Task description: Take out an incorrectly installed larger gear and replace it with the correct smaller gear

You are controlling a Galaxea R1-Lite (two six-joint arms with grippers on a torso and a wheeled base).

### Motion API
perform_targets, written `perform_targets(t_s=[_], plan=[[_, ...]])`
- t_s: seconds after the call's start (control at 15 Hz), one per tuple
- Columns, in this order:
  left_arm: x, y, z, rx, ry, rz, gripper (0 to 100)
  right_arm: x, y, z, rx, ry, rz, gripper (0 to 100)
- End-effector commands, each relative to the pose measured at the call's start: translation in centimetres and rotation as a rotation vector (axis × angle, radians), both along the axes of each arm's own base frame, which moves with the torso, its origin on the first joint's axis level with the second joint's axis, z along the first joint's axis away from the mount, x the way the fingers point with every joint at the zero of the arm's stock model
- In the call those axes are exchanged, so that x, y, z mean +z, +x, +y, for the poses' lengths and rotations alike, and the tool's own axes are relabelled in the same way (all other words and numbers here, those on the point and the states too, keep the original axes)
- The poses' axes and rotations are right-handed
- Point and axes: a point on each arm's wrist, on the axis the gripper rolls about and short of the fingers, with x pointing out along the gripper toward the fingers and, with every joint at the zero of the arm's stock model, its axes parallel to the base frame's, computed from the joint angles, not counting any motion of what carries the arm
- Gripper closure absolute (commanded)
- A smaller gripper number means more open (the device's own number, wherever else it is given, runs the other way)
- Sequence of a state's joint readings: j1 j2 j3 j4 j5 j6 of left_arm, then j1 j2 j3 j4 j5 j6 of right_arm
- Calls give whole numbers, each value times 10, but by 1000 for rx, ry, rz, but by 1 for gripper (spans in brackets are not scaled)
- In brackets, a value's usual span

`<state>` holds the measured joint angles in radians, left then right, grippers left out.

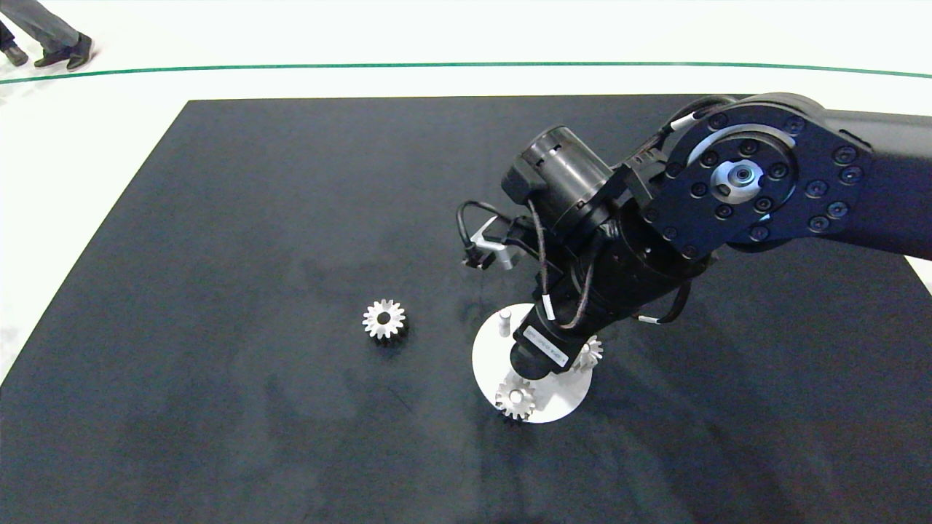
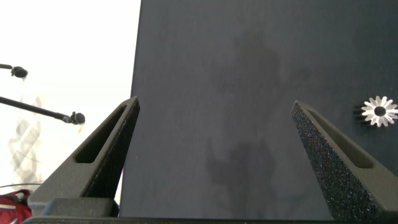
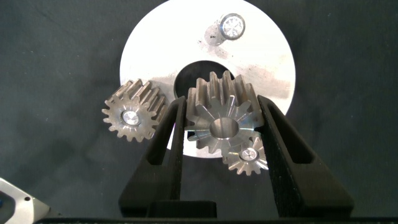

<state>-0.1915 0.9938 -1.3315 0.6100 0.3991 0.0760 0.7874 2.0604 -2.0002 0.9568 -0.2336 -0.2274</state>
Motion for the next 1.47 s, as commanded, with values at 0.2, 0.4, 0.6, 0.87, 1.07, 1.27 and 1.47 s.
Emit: perform_targets(t_s=[0.2,0.4,0.6,0.87,1.07,1.27,1.47], plan=[[0,1,0,2,2,4,0,5,5,5,-12,62,-55,93],[0,0,0,2,2,4,0,11,2,5,-10,90,-78,93],[0,0,0,2,2,5,0,10,1,9,0,97,-84,93],[0,0,0,1,2,2,0,5,5,13,-2,95,-83,93],[0,0,0,1,2,1,0,3,8,13,-7,97,-88,93],[1,-1,0,2,2,-2,0,0,9,15,-15,92,-89,93],[1,-1,0,0,2,-3,0,-1,10,15,-17,89,-87,93]])
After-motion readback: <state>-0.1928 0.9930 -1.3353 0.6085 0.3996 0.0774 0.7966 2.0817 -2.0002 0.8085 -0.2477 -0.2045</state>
